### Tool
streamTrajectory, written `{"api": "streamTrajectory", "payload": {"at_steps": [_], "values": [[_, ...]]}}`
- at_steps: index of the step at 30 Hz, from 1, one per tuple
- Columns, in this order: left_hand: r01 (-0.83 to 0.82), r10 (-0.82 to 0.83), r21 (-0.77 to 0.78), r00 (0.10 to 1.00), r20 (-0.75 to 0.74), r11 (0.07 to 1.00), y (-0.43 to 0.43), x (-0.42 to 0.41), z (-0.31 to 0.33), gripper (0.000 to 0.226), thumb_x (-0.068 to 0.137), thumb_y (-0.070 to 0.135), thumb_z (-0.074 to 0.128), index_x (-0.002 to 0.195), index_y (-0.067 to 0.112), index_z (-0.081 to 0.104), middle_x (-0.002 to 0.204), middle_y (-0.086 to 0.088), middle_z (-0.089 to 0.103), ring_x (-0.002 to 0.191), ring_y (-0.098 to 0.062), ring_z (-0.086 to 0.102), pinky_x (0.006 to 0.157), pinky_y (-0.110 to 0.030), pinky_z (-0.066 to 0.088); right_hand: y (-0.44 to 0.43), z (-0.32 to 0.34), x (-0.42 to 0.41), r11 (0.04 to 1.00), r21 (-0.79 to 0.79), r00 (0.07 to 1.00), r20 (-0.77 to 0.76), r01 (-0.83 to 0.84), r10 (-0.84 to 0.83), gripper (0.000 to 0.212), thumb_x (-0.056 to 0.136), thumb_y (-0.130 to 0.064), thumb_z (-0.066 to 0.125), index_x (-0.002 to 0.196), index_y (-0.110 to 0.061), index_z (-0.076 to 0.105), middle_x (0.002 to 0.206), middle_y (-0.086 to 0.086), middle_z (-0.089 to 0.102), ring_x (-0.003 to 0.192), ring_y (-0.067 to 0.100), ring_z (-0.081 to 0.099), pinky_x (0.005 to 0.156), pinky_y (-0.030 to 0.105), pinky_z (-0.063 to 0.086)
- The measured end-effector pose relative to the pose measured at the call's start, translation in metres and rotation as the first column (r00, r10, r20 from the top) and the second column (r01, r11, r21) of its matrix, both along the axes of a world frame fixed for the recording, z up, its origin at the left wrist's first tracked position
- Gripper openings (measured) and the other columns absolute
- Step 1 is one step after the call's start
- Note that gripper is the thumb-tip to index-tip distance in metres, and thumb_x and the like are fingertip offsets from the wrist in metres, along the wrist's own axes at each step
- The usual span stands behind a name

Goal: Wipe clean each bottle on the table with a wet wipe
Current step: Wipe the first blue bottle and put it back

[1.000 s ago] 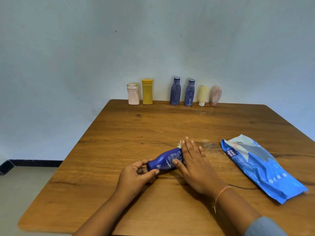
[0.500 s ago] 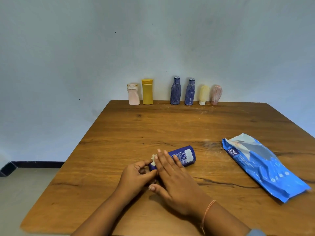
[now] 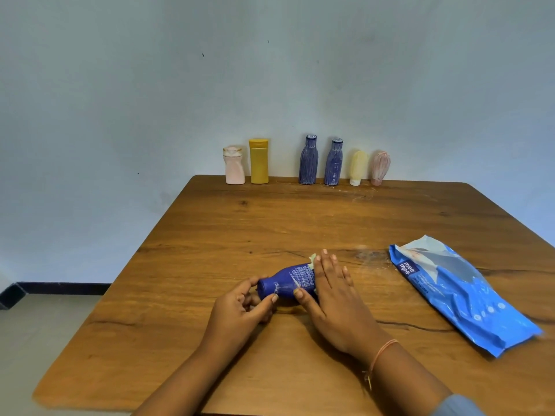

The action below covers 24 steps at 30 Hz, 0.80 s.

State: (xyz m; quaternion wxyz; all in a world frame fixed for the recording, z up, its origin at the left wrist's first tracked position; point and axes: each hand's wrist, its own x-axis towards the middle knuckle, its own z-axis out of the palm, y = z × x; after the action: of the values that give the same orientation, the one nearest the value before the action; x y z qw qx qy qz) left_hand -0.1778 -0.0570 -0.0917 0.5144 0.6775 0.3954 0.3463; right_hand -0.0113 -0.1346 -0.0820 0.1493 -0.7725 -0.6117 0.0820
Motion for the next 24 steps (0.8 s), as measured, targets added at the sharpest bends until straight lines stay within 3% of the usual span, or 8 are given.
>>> {"api": "streamTrajectory", "payload": {"at_steps": [4,7,10,14,20,22,24], "values": [[0.022,-0.022,-0.016,1.0,0.008,1.0,0.002,-0.001,0.001,0.026,0.081,0.003,0.066,0.099,0.02,0.063,0.05,0.002,0.058,0.052,-0.004,0.055,0.056,-0.018,0.048,-0.004,0.006,-0.035,0.989,0.059,0.99,-0.036,-0.136,0.138,0.092,0.072,-0.074,-0.003,0.145,-0.02,-0.016,0.148,-0.006,-0.029,0.133,0.007,-0.034,0.109,0.025,-0.019],[0.014,-0.014,0.012,1.0,-0.002,1.0,0.0,-0.002,0.005,0.029,0.082,-0.002,0.062,0.095,0.025,0.063,0.051,0.004,0.055,0.049,-0.003,0.048,0.051,-0.014,0.043,-0.003,0.003,-0.057,0.955,0.118,0.962,-0.004,-0.271,0.273,0.09,0.079,-0.073,0.002,0.148,-0.016,-0.007,0.151,-0.005,-0.021,0.138,0.01,-0.027,0.113,0.03,-0.017],[0.006,-0.006,0.023,1.0,0.003,1.0,-0.004,-0.003,0.007,0.032,0.083,-0.001,0.061,0.093,0.029,0.062,0.049,0.002,0.056,0.049,-0.006,0.054,0.049,-0.015,0.044,-0.003,-0.003,-0.052,0.936,0.12,0.943,0.049,-0.332,0.328,0.087,0.081,-0.073,0.001,0.148,-0.019,-0.005,0.154,-0.006,-0.015,0.14,0.009,-0.022,0.112,0.032,-0.012],[0.021,-0.02,-0.032,0.999,0.032,0.999,-0.006,0.0,0.007,0.026,0.082,0.001,0.064,0.101,0.018,0.06,0.051,-0.004,0.064,0.049,-0.009,0.061,0.049,-0.016,0.049,-0.009,-0.001,-0.022,0.971,0.044,0.971,0.059,-0.233,0.231,0.079,0.078,-0.072,-0.004,0.142,-0.029,-0.019,0.151,-0.012,-0.023,0.137,0.004,-0.025,0.115,0.032,-0.012],[0.0,0.001,0.018,1.0,-0.015,1.0,-0.011,-0.001,0.007,0.034,0.084,0.017,0.065,0.111,0.031,0.051,0.057,-0.008,0.068,0.046,-0.01,0.057,0.042,-0.017,0.042,-0.01,0.004,0.012,0.998,-0.064,1.0,-0.02,0.014,-0.016,0.083,0.081,-0.068,0.005,0.146,-0.021,-0.015,0.154,-0.002,-0.02,0.139,0.008,-0.02,0.111,0.027,-0.013],[-0.02,0.021,0.072,1.0,-0.013,0.997,-0.009,0.0,0.005,0.032,0.081,0.017,0.068,0.108,0.031,0.057,0.061,0.002,0.068,0.052,-0.002,0.058,0.048,-0.016,0.046,-0.011,0.006,0.004,0.999,-0.039,1.0,-0.016,-0.008,0.008,0.088,0.076,-0.07,0.002,0.146,-0.019,-0.016,0.153,-0.001,-0.022,0.138,0.01,-0.024,0.109,0.025,-0.016],[-0.014,0.019,0.127,0.999,-0.04,0.992,-0.007,-0.001,0.007,0.028,0.079,0.013,0.069,0.092,0.036,0.06,0.062,0.023,0.066,0.061,0.01,0.059,0.057,-0.008,0.046,-0.012,0.009,-0.012,0.997,-0.01,0.996,-0.034,-0.082,0.082,0.089,0.075,-0.071,0.001,0.145,-0.02,-0.018,0.15,-0.003,-0.029,0.133,0.007,-0.033,0.107,0.024,-0.019]]}}
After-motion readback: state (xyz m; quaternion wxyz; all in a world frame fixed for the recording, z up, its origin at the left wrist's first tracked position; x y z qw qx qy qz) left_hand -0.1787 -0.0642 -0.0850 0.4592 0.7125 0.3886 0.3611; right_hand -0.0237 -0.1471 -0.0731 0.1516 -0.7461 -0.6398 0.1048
